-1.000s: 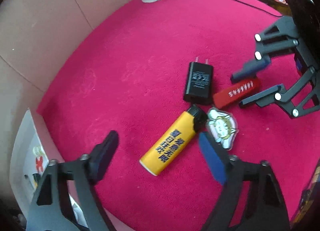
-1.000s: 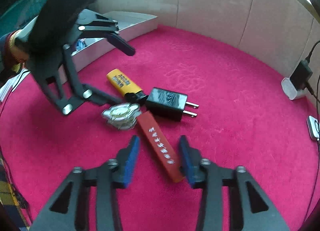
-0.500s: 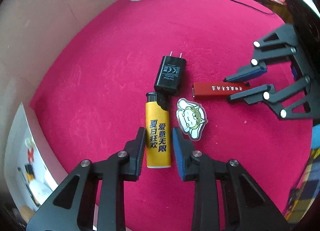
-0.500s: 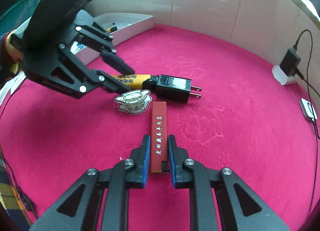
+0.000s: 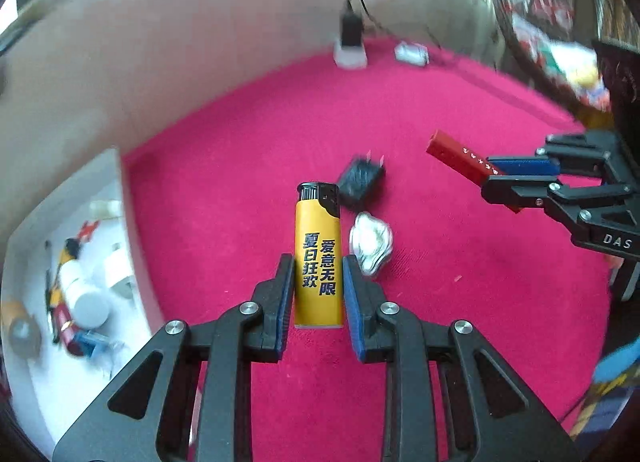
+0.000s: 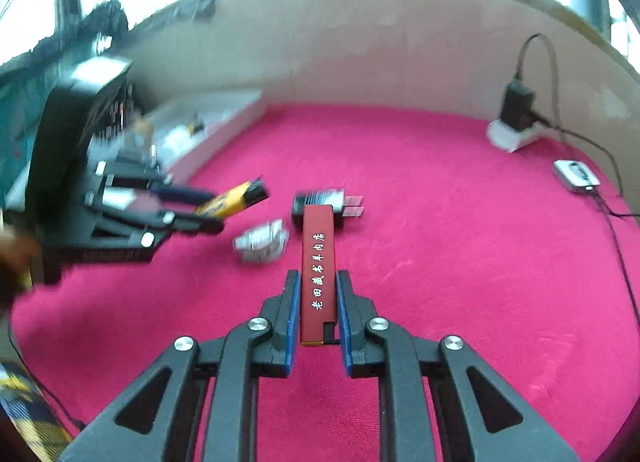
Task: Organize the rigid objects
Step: 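Close the left tool on the yellow lighter while the right tool grasps the red stick, then carry the yellow lighter and red stick into the white tray and open both tools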
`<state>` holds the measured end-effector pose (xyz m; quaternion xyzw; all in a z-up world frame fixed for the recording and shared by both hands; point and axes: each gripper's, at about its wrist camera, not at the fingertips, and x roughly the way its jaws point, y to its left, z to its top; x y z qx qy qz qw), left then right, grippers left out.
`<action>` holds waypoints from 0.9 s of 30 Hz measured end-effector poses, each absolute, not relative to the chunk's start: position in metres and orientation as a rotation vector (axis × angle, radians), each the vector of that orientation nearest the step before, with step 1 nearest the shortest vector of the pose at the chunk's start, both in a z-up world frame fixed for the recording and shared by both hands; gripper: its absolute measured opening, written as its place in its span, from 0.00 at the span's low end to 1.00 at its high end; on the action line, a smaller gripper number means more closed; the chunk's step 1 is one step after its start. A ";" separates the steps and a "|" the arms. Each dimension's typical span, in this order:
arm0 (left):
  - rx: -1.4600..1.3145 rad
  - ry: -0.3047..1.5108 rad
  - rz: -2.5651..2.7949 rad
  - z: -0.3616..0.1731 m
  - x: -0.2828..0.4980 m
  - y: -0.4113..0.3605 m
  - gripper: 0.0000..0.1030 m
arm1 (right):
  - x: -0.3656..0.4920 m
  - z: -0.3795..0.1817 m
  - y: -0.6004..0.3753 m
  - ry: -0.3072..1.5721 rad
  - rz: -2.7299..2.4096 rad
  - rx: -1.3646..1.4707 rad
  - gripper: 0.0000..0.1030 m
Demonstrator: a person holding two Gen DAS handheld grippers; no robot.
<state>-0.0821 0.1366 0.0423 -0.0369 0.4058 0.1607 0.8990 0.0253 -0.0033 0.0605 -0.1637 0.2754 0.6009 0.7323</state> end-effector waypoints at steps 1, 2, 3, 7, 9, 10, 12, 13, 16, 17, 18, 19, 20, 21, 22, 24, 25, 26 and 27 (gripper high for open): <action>-0.095 0.813 0.342 0.049 -0.092 0.134 0.23 | 0.025 0.068 -0.006 0.590 1.319 -0.330 0.15; -0.115 0.783 0.350 0.055 -0.098 0.134 0.23 | 0.025 0.074 -0.008 0.578 1.323 -0.306 0.15; -0.130 0.755 0.358 0.061 -0.103 0.134 0.23 | 0.023 0.080 -0.010 0.564 1.326 -0.286 0.15; -0.137 0.674 0.445 0.080 -0.113 0.136 0.23 | 0.014 0.102 -0.013 0.489 1.339 -0.243 0.15; -0.156 0.634 0.503 0.090 -0.122 0.144 0.23 | 0.010 0.108 -0.010 0.462 1.335 -0.241 0.15; -0.166 0.622 0.524 0.093 -0.124 0.148 0.23 | 0.009 0.113 -0.009 0.453 1.338 -0.233 0.15; -0.184 0.591 0.573 0.099 -0.132 0.155 0.23 | 0.006 0.121 -0.010 0.427 1.343 -0.204 0.15; -0.189 0.577 0.596 0.102 -0.139 0.157 0.23 | 0.005 0.126 -0.010 0.413 1.348 -0.192 0.15; -0.208 0.535 0.656 0.110 -0.158 0.166 0.23 | 0.002 0.137 -0.008 0.389 1.358 -0.165 0.15; -0.218 0.523 0.669 0.111 -0.166 0.167 0.23 | -0.001 0.142 -0.006 0.382 1.364 -0.157 0.15; -0.222 0.514 0.681 0.113 -0.173 0.168 0.23 | -0.002 0.146 -0.004 0.376 1.364 -0.152 0.15; -0.225 0.505 0.694 0.114 -0.177 0.168 0.23 | -0.004 0.149 -0.002 0.371 1.369 -0.153 0.15; -0.229 0.497 0.703 0.115 -0.182 0.170 0.23 | -0.006 0.152 0.000 0.363 1.372 -0.151 0.15; -0.232 0.493 0.707 0.116 -0.184 0.172 0.23 | -0.007 0.153 0.002 0.357 1.376 -0.148 0.15; -0.235 0.485 0.714 0.117 -0.187 0.173 0.23 | -0.010 0.155 0.004 0.353 1.381 -0.147 0.15; -0.227 0.476 0.728 0.120 -0.194 0.173 0.23 | -0.017 0.161 0.007 0.339 1.391 -0.141 0.15; -0.226 0.470 0.735 0.121 -0.197 0.174 0.23 | -0.020 0.164 0.010 0.332 1.396 -0.143 0.15; -0.226 0.465 0.740 0.122 -0.199 0.174 0.23 | -0.022 0.166 0.011 0.326 1.396 -0.140 0.15; -0.226 0.459 0.747 0.123 -0.201 0.174 0.23 | -0.024 0.169 0.013 0.319 1.396 -0.134 0.15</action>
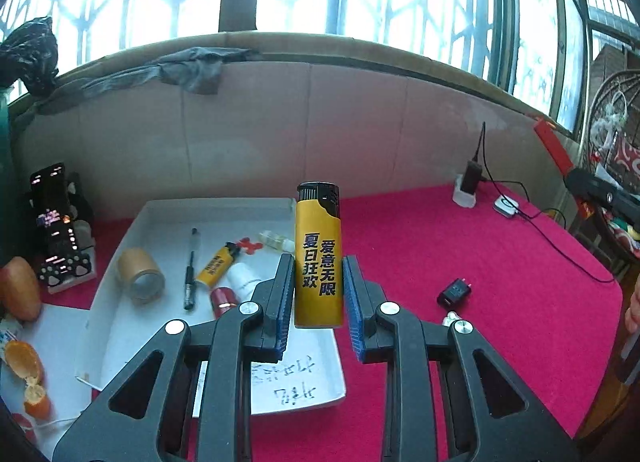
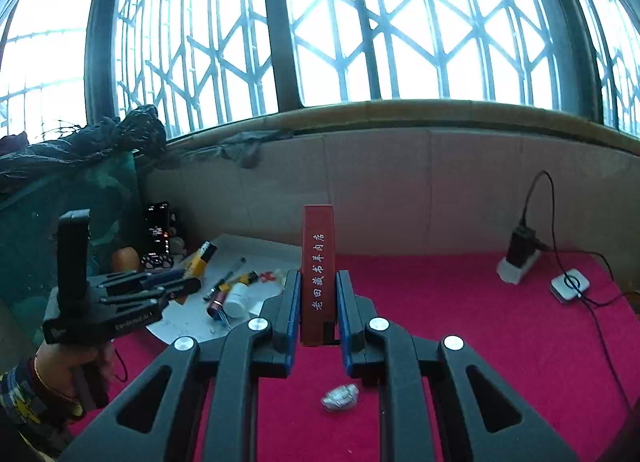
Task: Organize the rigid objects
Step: 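Carry the yellow lighter and red stick into the white tray and open both tools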
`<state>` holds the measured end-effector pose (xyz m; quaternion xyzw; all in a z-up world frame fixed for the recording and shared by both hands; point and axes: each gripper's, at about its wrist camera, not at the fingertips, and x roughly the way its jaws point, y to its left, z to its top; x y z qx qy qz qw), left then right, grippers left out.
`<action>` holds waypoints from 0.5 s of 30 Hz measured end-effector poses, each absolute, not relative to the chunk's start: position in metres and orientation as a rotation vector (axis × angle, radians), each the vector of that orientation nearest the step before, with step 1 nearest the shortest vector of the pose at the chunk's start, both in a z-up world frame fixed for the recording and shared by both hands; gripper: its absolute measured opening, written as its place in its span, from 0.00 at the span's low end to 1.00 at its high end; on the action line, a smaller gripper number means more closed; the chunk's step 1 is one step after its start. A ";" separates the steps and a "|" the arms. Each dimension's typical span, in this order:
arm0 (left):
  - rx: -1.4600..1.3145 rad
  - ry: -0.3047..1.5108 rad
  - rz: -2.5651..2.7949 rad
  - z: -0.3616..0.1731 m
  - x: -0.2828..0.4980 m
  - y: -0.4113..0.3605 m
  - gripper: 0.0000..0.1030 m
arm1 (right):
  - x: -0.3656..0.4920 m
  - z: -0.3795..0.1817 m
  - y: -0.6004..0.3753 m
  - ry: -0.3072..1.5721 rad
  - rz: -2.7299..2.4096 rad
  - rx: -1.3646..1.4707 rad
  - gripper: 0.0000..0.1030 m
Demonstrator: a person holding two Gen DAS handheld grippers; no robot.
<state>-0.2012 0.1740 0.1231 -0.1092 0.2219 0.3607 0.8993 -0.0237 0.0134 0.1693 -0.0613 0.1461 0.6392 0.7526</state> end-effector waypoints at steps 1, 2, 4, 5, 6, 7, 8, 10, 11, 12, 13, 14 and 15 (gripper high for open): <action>-0.228 0.455 0.750 0.124 -0.204 0.174 0.23 | -0.026 0.173 0.016 0.313 1.399 -0.128 0.15; -0.231 0.448 0.755 0.124 -0.206 0.175 0.23 | -0.028 0.176 0.018 0.306 1.403 -0.125 0.15; -0.232 0.437 0.770 0.126 -0.212 0.177 0.23 | -0.033 0.182 0.022 0.294 1.415 -0.128 0.15; -0.228 0.432 0.779 0.127 -0.215 0.178 0.23 | -0.036 0.183 0.024 0.291 1.420 -0.130 0.15; -0.224 0.427 0.790 0.128 -0.218 0.179 0.23 | -0.039 0.185 0.027 0.289 1.429 -0.133 0.15; -0.222 0.422 0.799 0.129 -0.220 0.179 0.23 | -0.041 0.185 0.030 0.289 1.434 -0.135 0.15; -0.222 0.417 0.804 0.129 -0.223 0.180 0.23 | -0.044 0.186 0.033 0.291 1.439 -0.138 0.15; -0.229 0.409 0.813 0.130 -0.229 0.182 0.23 | -0.049 0.187 0.041 0.301 1.453 -0.143 0.15; -0.232 0.406 0.818 0.131 -0.231 0.184 0.23 | -0.051 0.187 0.044 0.304 1.458 -0.145 0.15; -0.236 0.405 0.823 0.131 -0.234 0.185 0.23 | -0.053 0.186 0.049 0.310 1.468 -0.149 0.15; -0.240 0.402 0.828 0.130 -0.237 0.187 0.23 | -0.055 0.186 0.051 0.314 1.472 -0.149 0.15; -0.245 0.399 0.832 0.130 -0.240 0.189 0.23 | -0.058 0.186 0.056 0.320 1.479 -0.152 0.15; -0.250 0.396 0.838 0.130 -0.243 0.191 0.23 | -0.061 0.186 0.058 0.324 1.485 -0.154 0.15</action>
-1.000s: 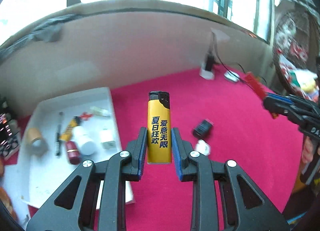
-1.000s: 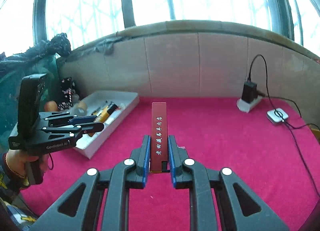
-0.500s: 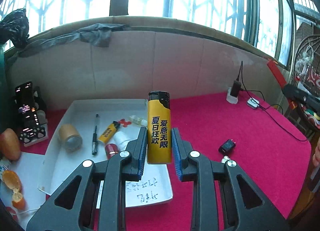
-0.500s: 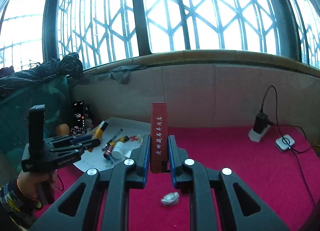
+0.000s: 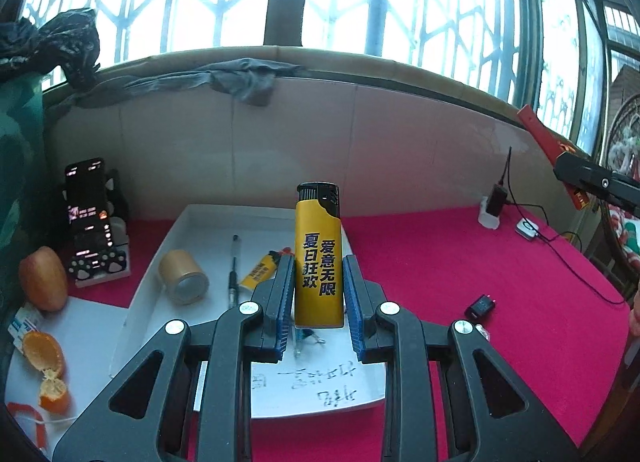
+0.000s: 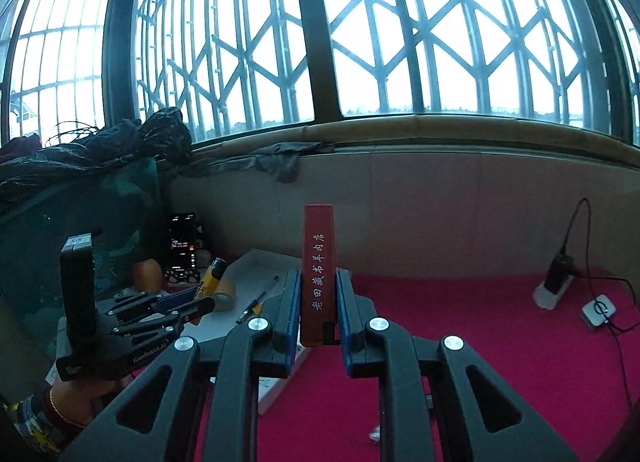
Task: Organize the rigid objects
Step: 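Carry the yellow lighter and red stick into the white tray and open both tools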
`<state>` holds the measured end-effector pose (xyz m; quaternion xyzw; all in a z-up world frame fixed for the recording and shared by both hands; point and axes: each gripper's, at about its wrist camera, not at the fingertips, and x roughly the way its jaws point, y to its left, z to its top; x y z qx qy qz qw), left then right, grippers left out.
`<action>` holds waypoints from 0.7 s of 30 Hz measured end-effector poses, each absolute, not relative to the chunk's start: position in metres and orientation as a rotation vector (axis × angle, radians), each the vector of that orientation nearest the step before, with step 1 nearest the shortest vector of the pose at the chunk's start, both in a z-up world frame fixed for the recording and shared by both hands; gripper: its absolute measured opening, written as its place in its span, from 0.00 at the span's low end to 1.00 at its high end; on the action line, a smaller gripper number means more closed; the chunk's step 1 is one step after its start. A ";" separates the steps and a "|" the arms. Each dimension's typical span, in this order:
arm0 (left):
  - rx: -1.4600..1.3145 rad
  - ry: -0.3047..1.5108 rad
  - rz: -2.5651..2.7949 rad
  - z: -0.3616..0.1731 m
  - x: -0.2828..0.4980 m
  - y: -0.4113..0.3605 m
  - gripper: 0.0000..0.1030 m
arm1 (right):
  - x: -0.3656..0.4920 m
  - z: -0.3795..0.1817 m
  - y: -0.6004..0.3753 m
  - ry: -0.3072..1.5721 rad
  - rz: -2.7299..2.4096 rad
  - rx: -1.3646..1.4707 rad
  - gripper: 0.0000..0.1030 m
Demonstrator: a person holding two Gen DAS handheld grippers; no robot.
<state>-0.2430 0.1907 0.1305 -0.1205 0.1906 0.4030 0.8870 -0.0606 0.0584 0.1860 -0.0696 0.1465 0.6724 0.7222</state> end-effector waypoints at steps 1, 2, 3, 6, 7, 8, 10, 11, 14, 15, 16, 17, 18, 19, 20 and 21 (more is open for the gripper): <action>-0.254 0.394 0.842 0.131 -0.246 0.192 0.23 | -0.062 0.186 0.061 0.327 1.489 -0.155 0.15; -0.258 0.389 0.848 0.131 -0.249 0.194 0.23 | -0.065 0.185 0.065 0.334 1.497 -0.159 0.15; -0.262 0.385 0.853 0.132 -0.252 0.195 0.23 | -0.067 0.185 0.068 0.340 1.503 -0.160 0.15; -0.272 0.377 0.871 0.133 -0.261 0.200 0.23 | -0.074 0.183 0.082 0.360 1.522 -0.171 0.15; -0.276 0.374 0.877 0.133 -0.264 0.202 0.23 | -0.076 0.182 0.086 0.366 1.528 -0.175 0.15; -0.283 0.370 0.885 0.133 -0.268 0.204 0.23 | -0.080 0.181 0.092 0.375 1.535 -0.184 0.15; -0.294 0.366 0.897 0.132 -0.273 0.207 0.23 | -0.084 0.179 0.100 0.387 1.543 -0.197 0.15; -0.301 0.364 0.905 0.131 -0.277 0.210 0.23 | -0.086 0.178 0.105 0.397 1.545 -0.202 0.15; -0.313 0.360 0.916 0.129 -0.283 0.217 0.23 | -0.093 0.174 0.120 0.427 1.560 -0.223 0.15; -0.316 0.360 0.919 0.128 -0.285 0.218 0.23 | -0.095 0.172 0.124 0.433 1.563 -0.233 0.15; -0.320 0.359 0.922 0.127 -0.287 0.221 0.23 | -0.097 0.170 0.128 0.438 1.563 -0.240 0.15; -0.322 0.359 0.925 0.126 -0.289 0.222 0.23 | -0.099 0.168 0.131 0.444 1.563 -0.249 0.15; -0.327 0.359 0.930 0.125 -0.291 0.225 0.23 | -0.101 0.165 0.136 0.453 1.565 -0.259 0.15; -0.334 0.357 0.934 0.124 -0.293 0.228 0.23 | -0.103 0.162 0.140 0.464 1.565 -0.266 0.15; -0.343 0.354 0.939 0.124 -0.296 0.233 0.23 | -0.105 0.161 0.143 0.472 1.565 -0.272 0.15; -0.355 0.347 0.946 0.123 -0.301 0.239 0.23 | -0.106 0.158 0.148 0.483 1.564 -0.280 0.15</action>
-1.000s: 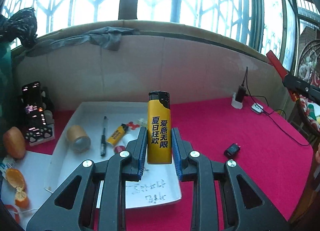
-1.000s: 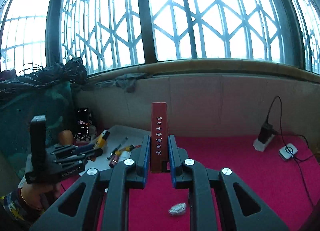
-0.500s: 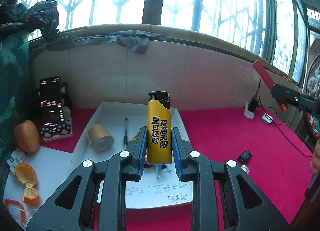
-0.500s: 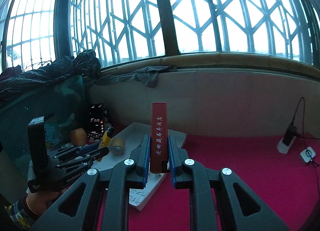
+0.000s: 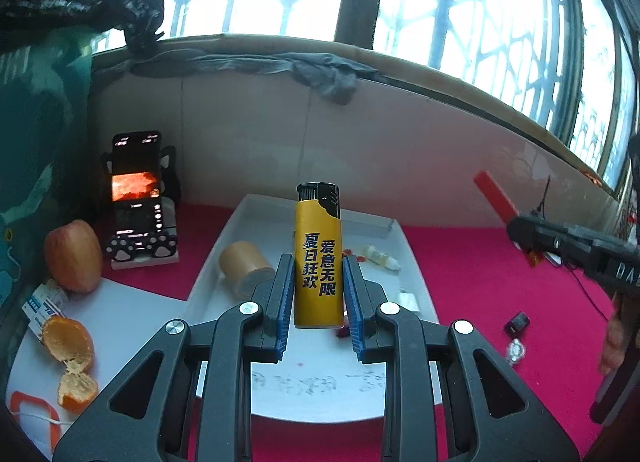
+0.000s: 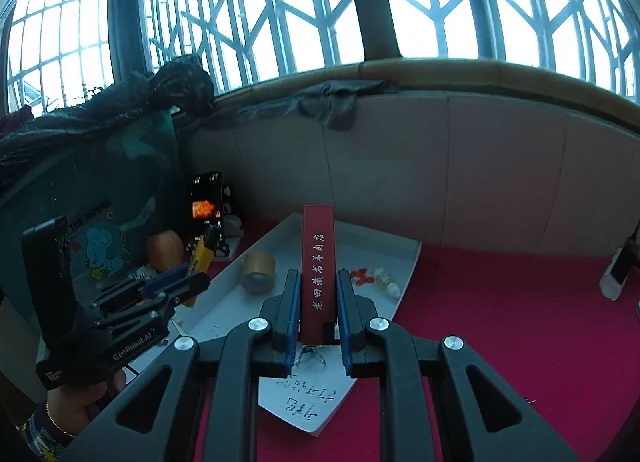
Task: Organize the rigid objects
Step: 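Carry the yellow lighter and red stick into the white tray and open both tools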
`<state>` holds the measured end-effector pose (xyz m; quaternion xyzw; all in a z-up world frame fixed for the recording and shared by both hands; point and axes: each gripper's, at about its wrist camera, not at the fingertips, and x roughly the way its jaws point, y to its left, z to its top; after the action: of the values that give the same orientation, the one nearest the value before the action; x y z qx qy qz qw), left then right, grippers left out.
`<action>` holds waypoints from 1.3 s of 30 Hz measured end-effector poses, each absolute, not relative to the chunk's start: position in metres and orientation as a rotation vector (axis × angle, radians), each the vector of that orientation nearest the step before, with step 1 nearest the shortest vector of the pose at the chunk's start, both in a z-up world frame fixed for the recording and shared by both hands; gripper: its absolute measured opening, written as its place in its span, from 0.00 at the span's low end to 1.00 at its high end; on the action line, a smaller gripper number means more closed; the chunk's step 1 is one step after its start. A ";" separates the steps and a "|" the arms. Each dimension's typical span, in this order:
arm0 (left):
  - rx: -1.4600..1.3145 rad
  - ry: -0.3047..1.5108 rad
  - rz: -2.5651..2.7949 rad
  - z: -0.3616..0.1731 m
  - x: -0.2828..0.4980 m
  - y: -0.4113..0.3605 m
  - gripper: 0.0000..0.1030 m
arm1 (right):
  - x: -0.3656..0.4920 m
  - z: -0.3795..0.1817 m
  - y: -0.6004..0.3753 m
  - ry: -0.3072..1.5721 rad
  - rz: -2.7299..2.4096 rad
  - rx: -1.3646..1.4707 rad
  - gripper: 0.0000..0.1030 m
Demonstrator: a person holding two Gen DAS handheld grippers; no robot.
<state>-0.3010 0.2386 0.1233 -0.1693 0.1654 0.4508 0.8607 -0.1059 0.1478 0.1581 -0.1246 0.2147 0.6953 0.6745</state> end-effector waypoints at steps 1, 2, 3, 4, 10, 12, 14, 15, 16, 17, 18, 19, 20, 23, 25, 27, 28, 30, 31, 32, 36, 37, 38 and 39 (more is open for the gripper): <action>-0.363 0.343 0.952 0.123 -0.304 0.243 0.23 | -0.107 0.156 0.153 0.494 1.562 -0.286 0.15; -0.371 0.341 0.959 0.124 -0.308 0.248 0.23 | -0.107 0.155 0.157 0.505 1.562 -0.290 0.15; -0.377 0.342 0.964 0.124 -0.311 0.254 0.23 | -0.108 0.154 0.161 0.514 1.564 -0.293 0.15; -0.383 0.341 0.968 0.125 -0.313 0.260 0.23 | -0.108 0.153 0.166 0.526 1.564 -0.296 0.15; -0.426 0.384 0.964 0.116 -0.303 0.292 0.23 | -0.112 0.138 0.208 0.579 1.529 -0.342 0.15; -0.433 0.413 0.947 0.109 -0.293 0.299 0.23 | -0.113 0.131 0.219 0.603 1.515 -0.354 0.15; -0.432 0.442 0.933 0.103 -0.281 0.305 0.23 | -0.113 0.122 0.231 0.631 1.497 -0.359 0.15; -0.430 0.458 0.927 0.100 -0.275 0.309 0.23 | -0.113 0.116 0.239 0.652 1.487 -0.361 0.15; -0.429 0.482 0.923 0.096 -0.268 0.314 0.23 | -0.112 0.113 0.243 0.666 1.479 -0.362 0.15; -0.432 0.509 0.916 0.091 -0.261 0.320 0.23 | -0.111 0.106 0.252 0.693 1.468 -0.365 0.15; -0.436 0.526 0.915 0.087 -0.256 0.324 0.23 | -0.110 0.101 0.258 0.711 1.456 -0.366 0.15; -0.439 0.537 0.919 0.084 -0.253 0.326 0.23 | -0.110 0.096 0.264 0.723 1.446 -0.373 0.15; -0.450 0.550 0.918 0.081 -0.251 0.327 0.23 | -0.110 0.093 0.267 0.728 1.437 -0.379 0.15; -0.458 0.544 0.938 0.076 -0.253 0.329 0.23 | -0.111 0.082 0.274 0.739 1.413 -0.396 0.15; -0.462 0.539 0.957 0.076 -0.256 0.330 0.23 | -0.112 0.079 0.274 0.731 1.401 -0.400 0.15; -0.475 0.541 0.959 0.076 -0.258 0.334 0.23 | -0.112 0.079 0.274 0.717 1.392 -0.398 0.16; -0.482 0.544 0.963 0.077 -0.258 0.337 0.23 | -0.111 0.080 0.274 0.711 1.390 -0.398 0.16; -0.487 0.539 0.976 0.078 -0.261 0.336 0.32 | -0.112 0.083 0.271 0.691 1.388 -0.393 0.16; -0.488 0.534 0.986 0.080 -0.263 0.336 0.52 | -0.112 0.086 0.268 0.680 1.388 -0.384 0.16; -0.487 0.525 0.997 0.081 -0.265 0.334 0.81 | -0.111 0.088 0.265 0.670 1.386 -0.376 0.20; -0.484 0.464 1.064 0.088 -0.283 0.326 1.00 | -0.107 0.093 0.248 0.622 1.336 -0.339 0.76; -0.488 0.452 1.078 0.090 -0.288 0.324 1.00 | -0.103 0.093 0.243 0.630 1.340 -0.316 0.83; -0.480 0.452 1.100 0.091 -0.290 0.321 1.00 | -0.101 0.093 0.240 0.638 1.346 -0.299 0.96; -0.468 0.452 1.124 0.092 -0.292 0.317 1.00 | -0.099 0.095 0.233 0.633 1.344 -0.279 1.00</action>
<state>-0.2916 0.3168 0.0923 -0.2178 0.2104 0.5233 0.7965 -0.0991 0.2332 0.0945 -0.1267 0.2873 0.6099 0.7276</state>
